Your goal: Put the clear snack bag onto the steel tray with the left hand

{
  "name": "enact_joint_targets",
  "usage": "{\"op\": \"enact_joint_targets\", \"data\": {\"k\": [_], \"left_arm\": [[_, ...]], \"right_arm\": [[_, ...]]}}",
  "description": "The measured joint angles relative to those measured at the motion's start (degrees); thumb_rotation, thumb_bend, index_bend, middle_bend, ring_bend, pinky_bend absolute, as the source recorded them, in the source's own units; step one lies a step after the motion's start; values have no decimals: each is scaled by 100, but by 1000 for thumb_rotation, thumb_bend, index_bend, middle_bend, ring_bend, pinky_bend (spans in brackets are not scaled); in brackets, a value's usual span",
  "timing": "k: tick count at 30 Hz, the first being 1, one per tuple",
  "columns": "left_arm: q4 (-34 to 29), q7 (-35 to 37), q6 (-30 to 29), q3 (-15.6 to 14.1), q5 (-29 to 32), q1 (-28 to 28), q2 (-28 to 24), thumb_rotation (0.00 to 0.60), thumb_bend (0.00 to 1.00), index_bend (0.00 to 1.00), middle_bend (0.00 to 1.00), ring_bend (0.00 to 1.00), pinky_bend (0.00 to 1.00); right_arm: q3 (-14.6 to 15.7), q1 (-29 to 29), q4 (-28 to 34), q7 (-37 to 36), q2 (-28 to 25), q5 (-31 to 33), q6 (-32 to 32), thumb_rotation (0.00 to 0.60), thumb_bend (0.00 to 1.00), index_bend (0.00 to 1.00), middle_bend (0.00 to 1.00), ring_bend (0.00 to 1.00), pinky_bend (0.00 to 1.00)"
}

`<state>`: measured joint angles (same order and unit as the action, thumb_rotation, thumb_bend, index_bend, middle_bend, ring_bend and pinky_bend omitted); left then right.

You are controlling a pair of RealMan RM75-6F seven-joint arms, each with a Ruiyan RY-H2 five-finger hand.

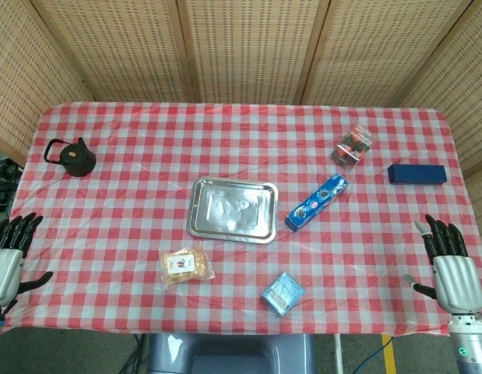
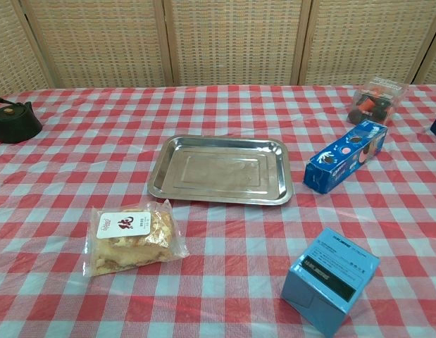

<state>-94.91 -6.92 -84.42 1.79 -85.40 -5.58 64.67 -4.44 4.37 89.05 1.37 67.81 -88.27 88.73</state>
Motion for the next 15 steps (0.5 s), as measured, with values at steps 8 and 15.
{"op": "enact_joint_targets", "data": {"k": [8, 15], "left_arm": [[42, -40, 117, 2, 33, -56, 16, 600, 0, 0, 0, 0, 0], [54, 20, 175, -16, -101, -130, 16, 600, 0, 0, 0, 0, 0]], "right_arm": [[-16, -6, 0, -13, -5, 34, -16, 600, 31, 0, 0, 0, 0], [-13, -13, -12, -37, -6, 47, -20, 600, 31, 0, 0, 0, 0]]}}
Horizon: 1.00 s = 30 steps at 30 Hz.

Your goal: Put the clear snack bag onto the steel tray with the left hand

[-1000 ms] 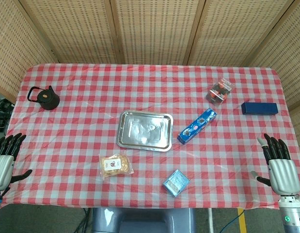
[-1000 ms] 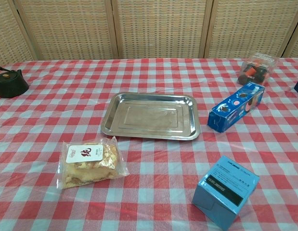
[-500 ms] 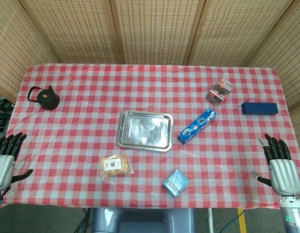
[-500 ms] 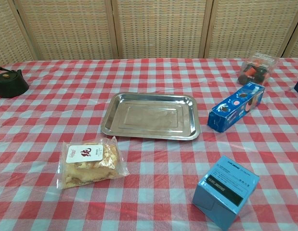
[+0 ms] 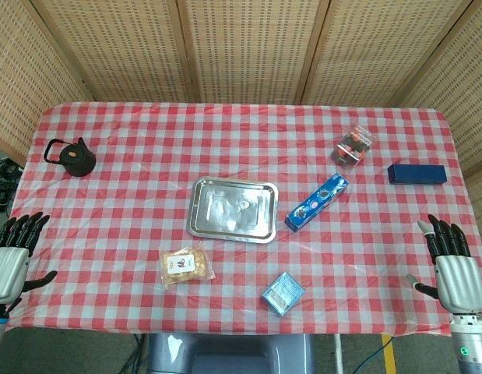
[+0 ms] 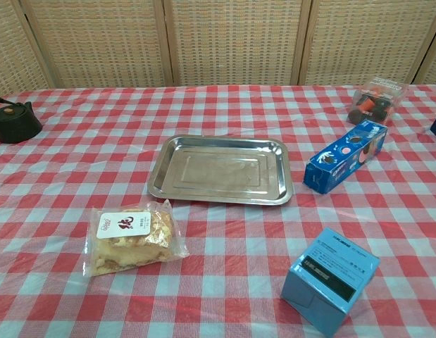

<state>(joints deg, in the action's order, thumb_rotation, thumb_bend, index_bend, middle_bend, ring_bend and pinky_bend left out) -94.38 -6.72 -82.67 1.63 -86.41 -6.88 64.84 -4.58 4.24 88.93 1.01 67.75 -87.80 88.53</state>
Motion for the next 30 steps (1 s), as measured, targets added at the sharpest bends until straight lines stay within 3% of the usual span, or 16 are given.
{"op": "enact_joint_targets", "data": {"k": [8, 15, 19, 30], "left_arm": [[-186, -28, 543, -11, -196, -385, -123, 600, 0, 0, 0, 0, 0], [-660, -399, 1606, -6, -289, -1061, -192, 600, 0, 0, 0, 0, 0], [-868, -958, 2210, 35, -256, -1477, -43, 600, 0, 0, 0, 0, 0], [-1305, -2946, 3281, 304, 1336, -2478, 790, 600, 0, 0, 0, 0, 0]], "right_arm": [[16, -10, 53, 12, -10, -32, 6, 600, 30, 0, 0, 0, 0], [31, -30, 90, 5, -46, -43, 16, 600, 30, 0, 0, 0, 0], [45, -17, 101, -91, -139, -16, -71, 600, 30, 0, 0, 0, 0], [8, -58, 82, -460, -270, 47, -38, 600, 30, 0, 0, 0, 0]]}}
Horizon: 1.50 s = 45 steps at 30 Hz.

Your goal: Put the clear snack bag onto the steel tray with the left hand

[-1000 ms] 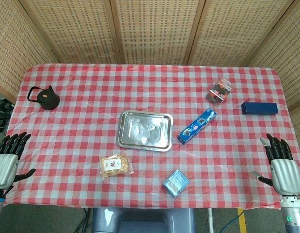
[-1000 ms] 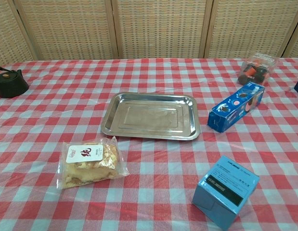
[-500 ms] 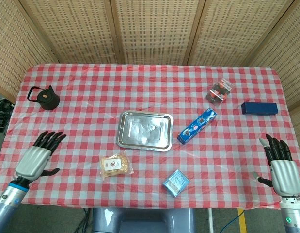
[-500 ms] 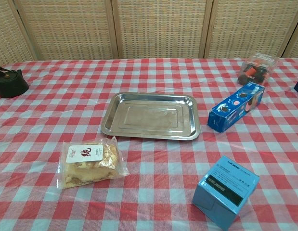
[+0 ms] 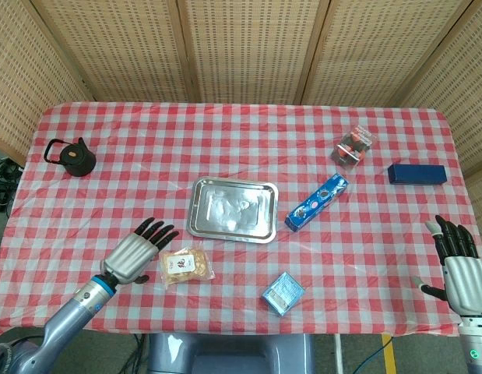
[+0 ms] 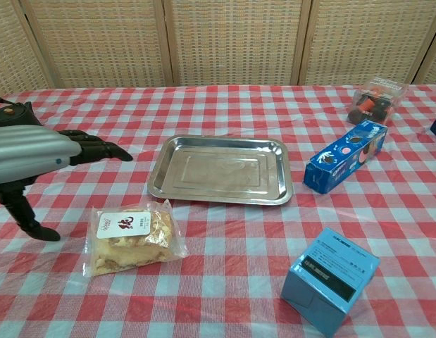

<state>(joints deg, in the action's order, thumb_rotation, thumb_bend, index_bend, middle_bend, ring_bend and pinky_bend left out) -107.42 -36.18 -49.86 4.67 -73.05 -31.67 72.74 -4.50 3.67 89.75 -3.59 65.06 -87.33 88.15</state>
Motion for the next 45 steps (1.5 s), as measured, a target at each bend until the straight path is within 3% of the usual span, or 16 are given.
{"op": "enact_joint_targets", "data": {"k": [11, 20, 22, 24, 27, 30, 36, 45], "left_arm": [[-62, -1560, 236, -50, 1809, -989, 756, 600, 1, 0, 0, 0, 0], [0, -2338, -213, -303, 2858, -1645, 1302, 600, 44, 33, 0, 0, 25], [43, -2376, -375, -348, 2895, -1688, 1393, 600, 165, 148, 12, 7, 113], [103, -2351, -542, -388, 2806, -1688, 1486, 600, 365, 324, 107, 81, 262], [211, -2238, -702, -448, 2511, -1648, 1595, 600, 493, 474, 249, 196, 388], [366, -2064, -877, -541, 2175, -1583, 1708, 600, 527, 534, 299, 237, 435], [519, -1832, -1009, -648, 1890, -1506, 1794, 600, 528, 557, 316, 251, 438], [278, -1538, -1235, -507, 1497, -1463, 1457, 600, 528, 557, 316, 251, 438]], "right_arm": [[-53, -31, -49, -382, -102, 64, 24, 600, 30, 0, 0, 0, 0], [-106, -63, -129, -718, -171, 132, 54, 600, 31, 0, 0, 0, 0], [-113, -74, -143, -799, -192, 131, 71, 600, 30, 0, 0, 0, 0], [-116, -86, -152, -849, -209, 108, 101, 600, 30, 0, 0, 0, 0], [-114, -93, -155, -859, -209, 83, 123, 600, 30, 0, 0, 0, 0], [-111, -98, -151, -852, -207, 75, 128, 600, 31, 0, 0, 0, 0], [-124, -104, -143, -863, -210, 91, 135, 600, 31, 0, 0, 0, 0], [-110, -100, -134, -868, -222, 74, 109, 600, 31, 0, 0, 0, 0]]}}
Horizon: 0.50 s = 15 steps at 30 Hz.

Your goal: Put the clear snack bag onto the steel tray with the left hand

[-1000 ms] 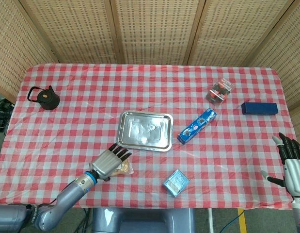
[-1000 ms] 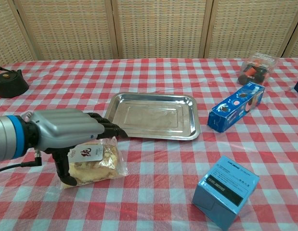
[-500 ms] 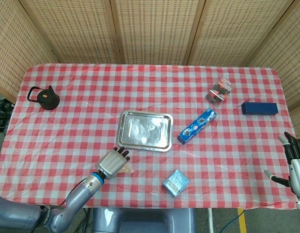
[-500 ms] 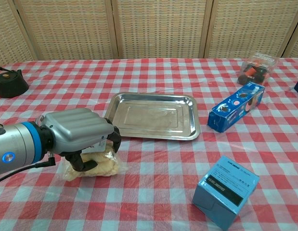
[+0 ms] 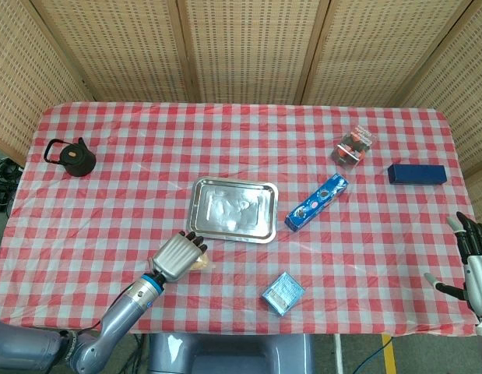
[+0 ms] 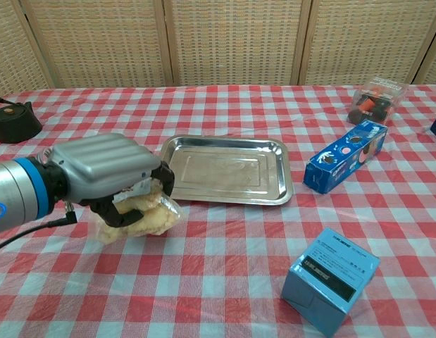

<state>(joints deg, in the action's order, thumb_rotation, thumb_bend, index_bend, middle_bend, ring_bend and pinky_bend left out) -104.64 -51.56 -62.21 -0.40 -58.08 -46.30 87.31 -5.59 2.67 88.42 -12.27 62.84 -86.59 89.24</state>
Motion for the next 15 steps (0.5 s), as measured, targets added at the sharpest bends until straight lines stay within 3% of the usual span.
{"op": "enact_joint_targets", "data": {"k": [8, 15], "left_arm": [[-392, -3, -192, 474, -29, -138, -479, 600, 526, 549, 315, 251, 424], [-156, -184, 47, 981, 462, -641, -429, 600, 524, 550, 315, 251, 423]], "right_arm": [[-6, -17, -9, -131, -32, 13, 4, 600, 30, 0, 0, 0, 0], [-35, 45, -46, -220, -30, 140, -187, 600, 30, 0, 0, 0, 0]]}}
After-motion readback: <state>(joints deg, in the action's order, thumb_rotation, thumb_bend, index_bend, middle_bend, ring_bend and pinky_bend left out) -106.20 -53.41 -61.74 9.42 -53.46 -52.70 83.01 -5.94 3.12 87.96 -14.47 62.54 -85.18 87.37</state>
